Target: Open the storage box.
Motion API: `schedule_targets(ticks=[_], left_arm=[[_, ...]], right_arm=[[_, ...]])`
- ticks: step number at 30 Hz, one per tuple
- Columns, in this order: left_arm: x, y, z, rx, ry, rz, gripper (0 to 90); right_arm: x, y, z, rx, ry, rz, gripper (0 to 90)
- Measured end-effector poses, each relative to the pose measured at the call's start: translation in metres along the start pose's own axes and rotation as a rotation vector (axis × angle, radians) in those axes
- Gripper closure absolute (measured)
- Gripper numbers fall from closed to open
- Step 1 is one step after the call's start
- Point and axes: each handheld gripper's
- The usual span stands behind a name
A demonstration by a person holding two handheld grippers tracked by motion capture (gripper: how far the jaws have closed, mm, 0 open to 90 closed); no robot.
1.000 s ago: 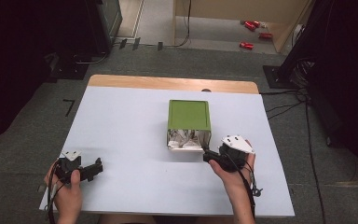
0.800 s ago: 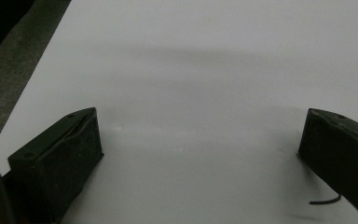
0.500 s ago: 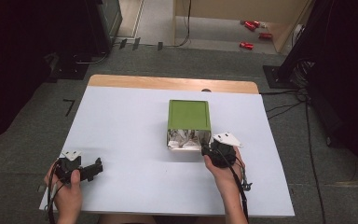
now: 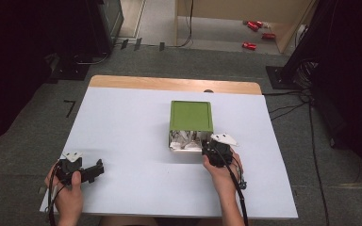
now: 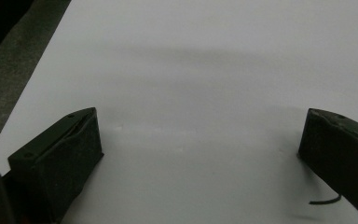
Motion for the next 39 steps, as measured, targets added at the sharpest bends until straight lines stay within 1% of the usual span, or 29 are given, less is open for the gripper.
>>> schedule_targets(ticks=[2,4,6,11,14,17,20,23,29,32,39], left_arm=[[0.0,0.0,0.0,0.0,0.0,0.0,0.0],[0.0,0.0,0.0,0.001,0.0,0.0,0.0],[0.0,0.0,0.0,0.0,0.0,0.0,0.0],[0.0,0.0,0.0,0.0,0.0,0.0,0.0],[0.0,0.0,0.0,0.0,0.0,0.0,0.0],[0.0,0.0,0.0,0.0,0.0,0.0,0.0],[0.0,0.0,0.0,0.0,0.001,0.0,0.0],[0.0,0.0,0.0,0.0,0.0,0.0,0.0],[0.0,0.0,0.0,0.001,0.001,0.0,0.0],[0.0,0.0,0.0,0.0,0.001,0.0,0.0],[0.0,0.0,0.0,0.0,0.001,0.0,0.0]], right_arm=[[-0.003,-0.001,0.0,-0.024,-0.005,0.0,70.0],[-0.004,0.0,0.001,-0.055,-0.018,-0.001,73.7],[-0.004,0.0,0.001,-0.055,-0.017,-0.003,74.0],[-0.004,0.002,0.001,-0.06,-0.021,0.012,73.6],[-0.004,0.0,0.002,-0.048,-0.024,0.0,73.8],[-0.002,-0.001,0.001,-0.05,-0.033,-0.008,73.8],[0.001,0.0,0.0,-0.062,-0.045,0.002,73.5],[0.004,0.001,0.0,-0.056,-0.051,0.006,73.5],[0.012,0.003,-0.004,-0.066,-0.05,0.026,74.3],[0.017,0.003,-0.006,-0.063,-0.045,0.03,74.7],[0.022,0.005,-0.01,-0.062,-0.054,0.042,75.5]])
Point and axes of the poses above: each handheld gripper's, and its own axes: x roughly backward along the jaws, z roughly out of its top, y roughly to its right, and after that the axes turned 9 degrees about -z, right-handed
